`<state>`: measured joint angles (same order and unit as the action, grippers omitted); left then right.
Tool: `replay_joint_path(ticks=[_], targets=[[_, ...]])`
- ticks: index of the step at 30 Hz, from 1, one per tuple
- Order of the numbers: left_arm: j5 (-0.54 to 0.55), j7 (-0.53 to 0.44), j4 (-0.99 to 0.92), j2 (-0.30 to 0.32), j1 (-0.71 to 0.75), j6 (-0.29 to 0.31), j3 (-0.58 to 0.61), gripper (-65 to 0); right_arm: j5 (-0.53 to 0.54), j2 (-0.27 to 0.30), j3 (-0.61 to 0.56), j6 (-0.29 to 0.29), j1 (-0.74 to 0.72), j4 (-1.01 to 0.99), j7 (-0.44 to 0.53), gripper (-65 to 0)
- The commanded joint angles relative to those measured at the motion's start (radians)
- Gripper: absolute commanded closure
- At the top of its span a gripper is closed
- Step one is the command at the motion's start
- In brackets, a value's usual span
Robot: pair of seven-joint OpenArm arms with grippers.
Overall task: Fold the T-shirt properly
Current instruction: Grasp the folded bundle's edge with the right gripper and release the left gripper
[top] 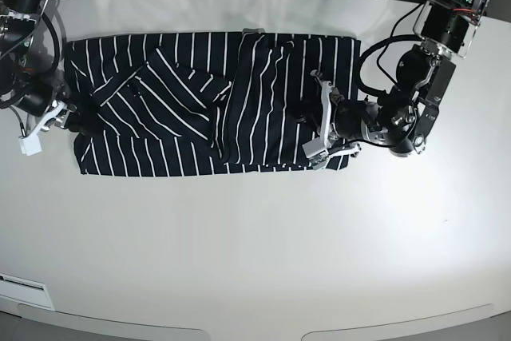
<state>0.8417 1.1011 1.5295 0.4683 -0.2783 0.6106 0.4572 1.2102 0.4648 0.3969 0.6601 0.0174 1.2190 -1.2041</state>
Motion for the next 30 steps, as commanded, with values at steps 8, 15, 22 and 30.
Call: replay_joint_path(ticks=[8, 15, 22, 30], targets=[[-0.005, 0.069, -0.006, 0.022, -0.056, -0.032, -0.002, 0.0, -0.054, 0.009, -0.134, -0.008, 0.002, 0.003, -0.056, -37.5], [0.008, 0.017, -0.006, 0.020, -0.054, -0.047, -0.001, 0.0, -0.053, 0.005, -0.137, 0.016, 0.003, 0.003, -0.069, -37.5], [0.006, 0.013, -0.006, 0.016, -0.051, -0.047, -0.001, 0.0, 0.025, -0.005, -0.137, 0.038, 0.002, 0.003, -0.111, -37.5], [0.048, 0.013, -0.006, 0.016, -0.069, -0.046, -0.002, 0.0, 0.043, -0.004, -0.137, 0.038, 0.002, 0.003, -0.109, 0.0]])
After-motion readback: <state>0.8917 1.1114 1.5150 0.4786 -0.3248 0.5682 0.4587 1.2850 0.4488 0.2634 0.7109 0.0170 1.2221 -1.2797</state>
